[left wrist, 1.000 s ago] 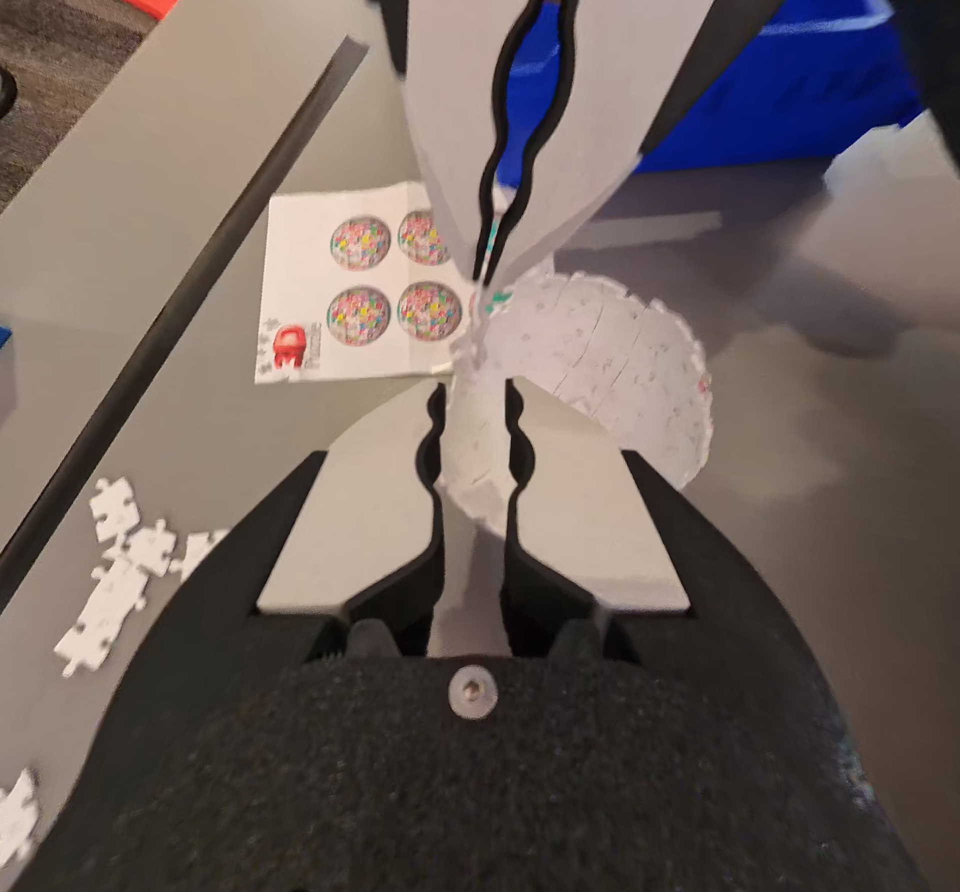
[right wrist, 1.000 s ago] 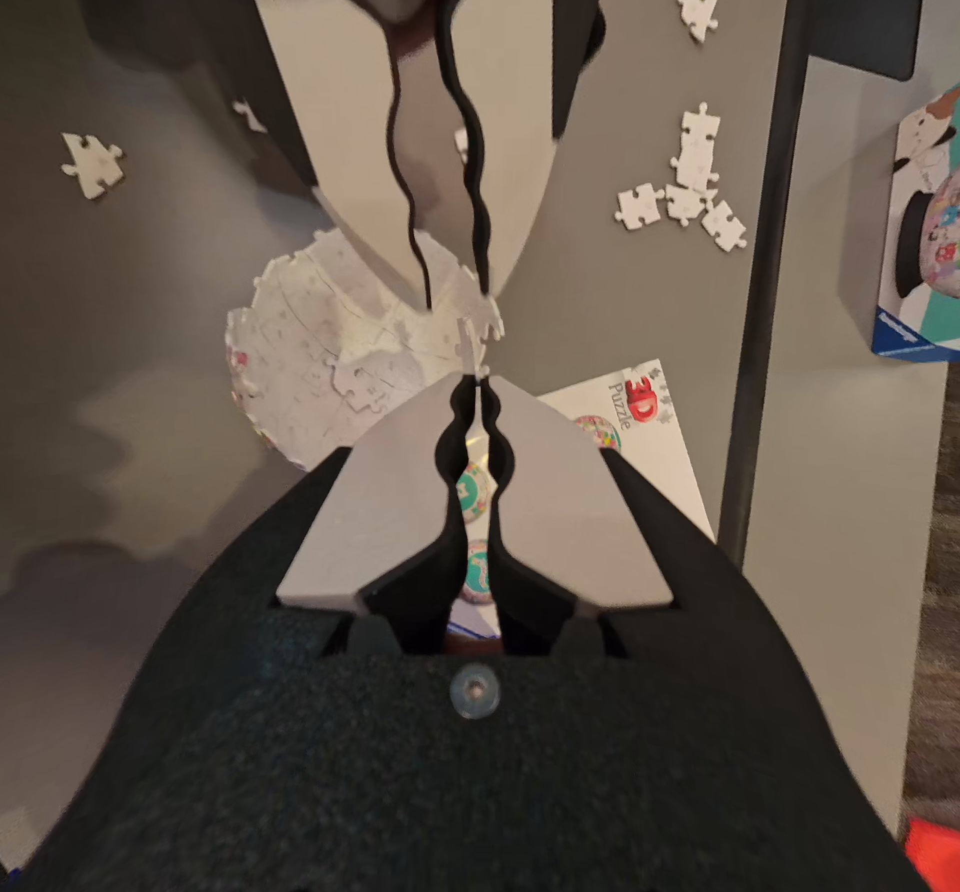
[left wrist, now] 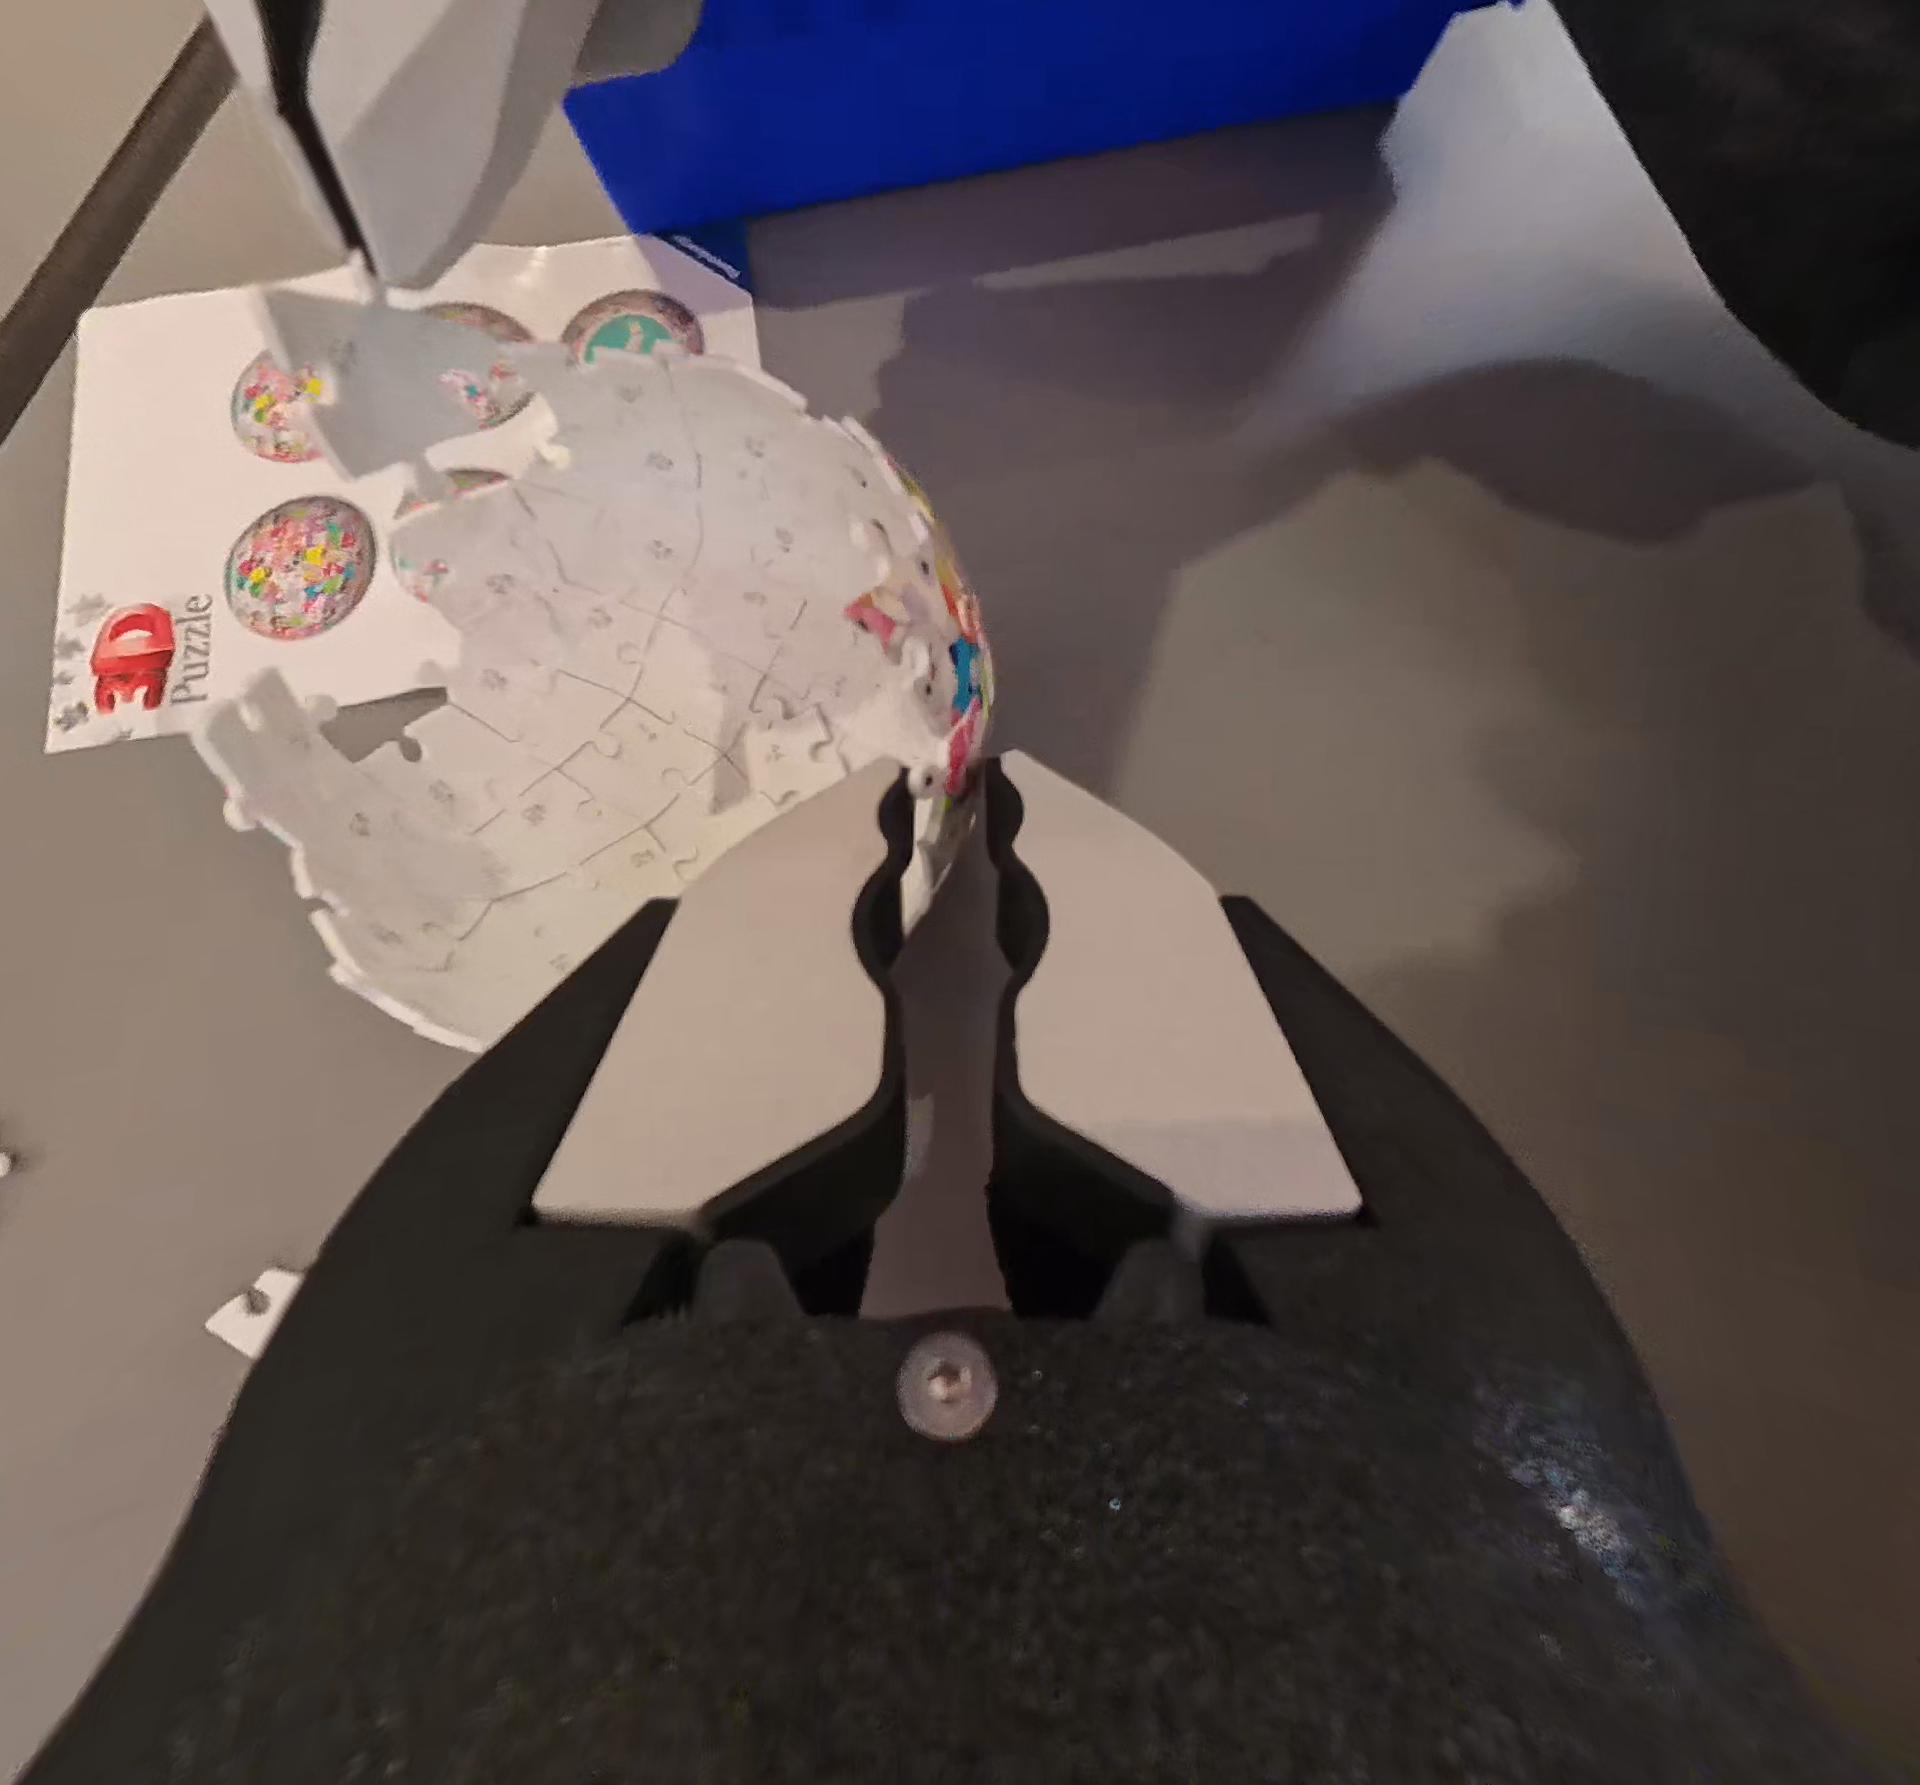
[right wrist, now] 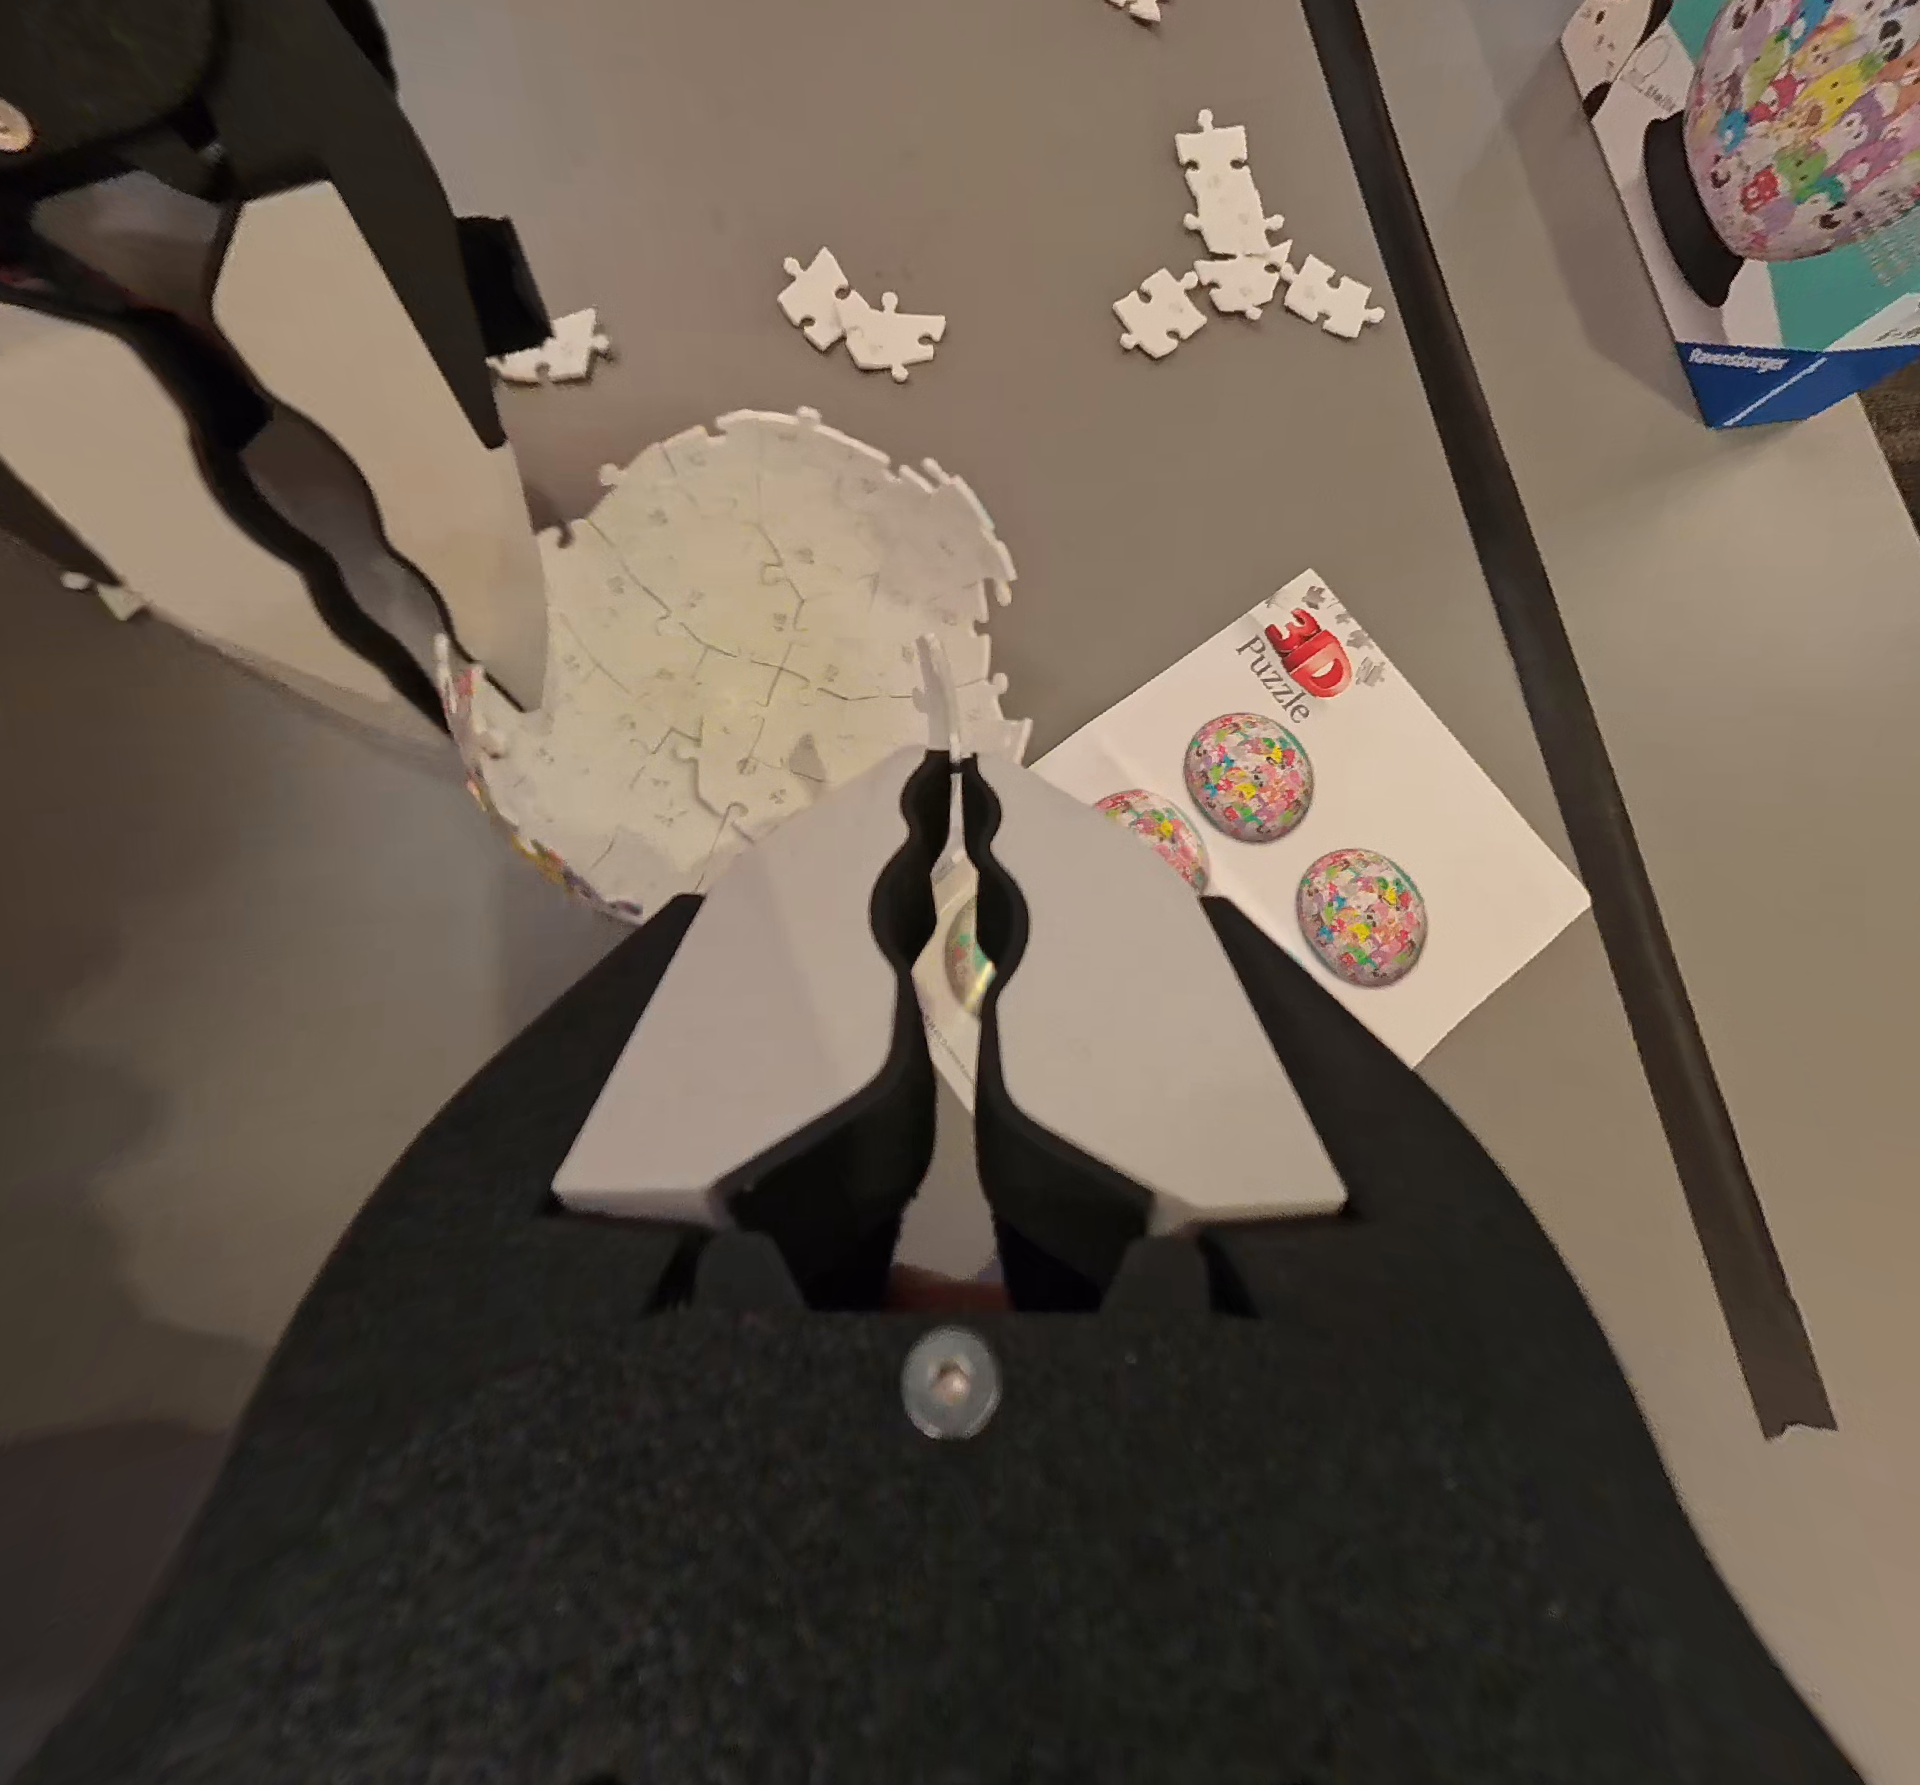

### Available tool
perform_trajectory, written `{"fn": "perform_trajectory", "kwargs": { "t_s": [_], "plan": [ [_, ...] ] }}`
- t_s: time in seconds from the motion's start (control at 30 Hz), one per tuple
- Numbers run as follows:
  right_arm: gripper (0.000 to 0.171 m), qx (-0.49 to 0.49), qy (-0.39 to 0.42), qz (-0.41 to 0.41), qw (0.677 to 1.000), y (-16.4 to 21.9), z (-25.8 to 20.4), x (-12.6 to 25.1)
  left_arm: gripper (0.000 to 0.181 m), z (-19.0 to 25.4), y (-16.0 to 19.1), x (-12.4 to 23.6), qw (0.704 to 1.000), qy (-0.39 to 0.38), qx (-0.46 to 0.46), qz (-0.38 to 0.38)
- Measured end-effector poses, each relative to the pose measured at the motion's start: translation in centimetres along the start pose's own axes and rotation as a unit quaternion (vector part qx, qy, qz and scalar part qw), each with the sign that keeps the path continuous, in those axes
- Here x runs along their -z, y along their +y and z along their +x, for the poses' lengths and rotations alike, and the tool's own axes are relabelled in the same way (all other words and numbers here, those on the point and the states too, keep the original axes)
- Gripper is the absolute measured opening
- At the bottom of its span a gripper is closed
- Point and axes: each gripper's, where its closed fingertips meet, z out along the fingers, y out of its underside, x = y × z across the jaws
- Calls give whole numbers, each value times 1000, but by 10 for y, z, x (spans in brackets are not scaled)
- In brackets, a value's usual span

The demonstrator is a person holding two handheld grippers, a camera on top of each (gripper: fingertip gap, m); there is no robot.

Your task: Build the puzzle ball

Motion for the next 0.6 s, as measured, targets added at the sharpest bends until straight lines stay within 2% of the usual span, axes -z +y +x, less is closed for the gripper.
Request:
{"fn": "perform_trajectory", "kwargs": {
  "t_s": [0.37, 0.6],
  "plan": [
    [1, -17, 35, 40, 998, -15, -1, 28, 5, -5, 28, 5, 995, 51, -77, -48],
    [2, -32, 52, 18, 998, -14, 15, 19, 5, -8, 33, 7, 990, 42, -123, -48]
  ]
}}
